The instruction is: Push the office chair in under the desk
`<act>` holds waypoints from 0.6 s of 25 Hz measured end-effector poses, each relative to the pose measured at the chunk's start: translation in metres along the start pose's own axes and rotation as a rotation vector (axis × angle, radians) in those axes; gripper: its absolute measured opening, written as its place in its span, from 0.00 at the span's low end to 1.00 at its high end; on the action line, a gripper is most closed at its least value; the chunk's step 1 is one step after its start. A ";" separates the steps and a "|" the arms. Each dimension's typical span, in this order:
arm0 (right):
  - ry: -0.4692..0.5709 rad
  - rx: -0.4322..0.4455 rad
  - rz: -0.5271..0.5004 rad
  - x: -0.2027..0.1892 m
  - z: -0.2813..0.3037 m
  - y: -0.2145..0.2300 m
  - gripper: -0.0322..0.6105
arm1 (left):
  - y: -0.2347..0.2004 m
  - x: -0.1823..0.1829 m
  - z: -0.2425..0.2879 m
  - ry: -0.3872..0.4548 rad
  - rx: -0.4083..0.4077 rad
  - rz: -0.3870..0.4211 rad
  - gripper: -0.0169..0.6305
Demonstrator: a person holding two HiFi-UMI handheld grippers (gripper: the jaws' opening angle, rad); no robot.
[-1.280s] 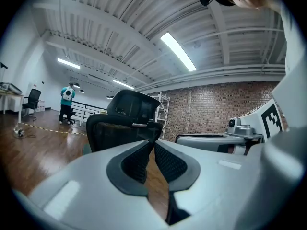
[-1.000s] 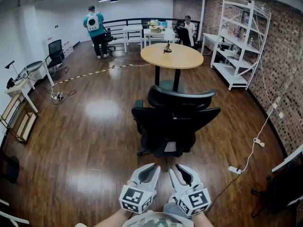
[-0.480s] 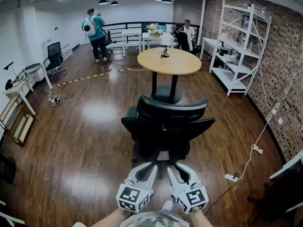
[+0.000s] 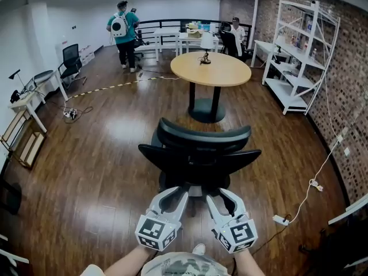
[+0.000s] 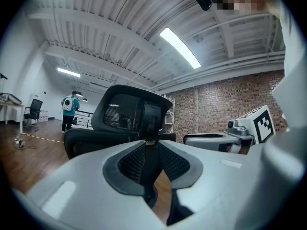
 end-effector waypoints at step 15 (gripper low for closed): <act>-0.074 0.095 -0.179 0.025 0.010 0.098 0.38 | -0.058 0.013 0.045 -0.063 0.052 0.202 0.35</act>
Point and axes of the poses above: the fingertips, and each gripper's own axes: z forward along the fingers, y to its right, x out of its top, the point moved 2 cm from there along -z, backward along the fingers, and after that the axes turned 12 degrees about z, right-handed, at the moved point
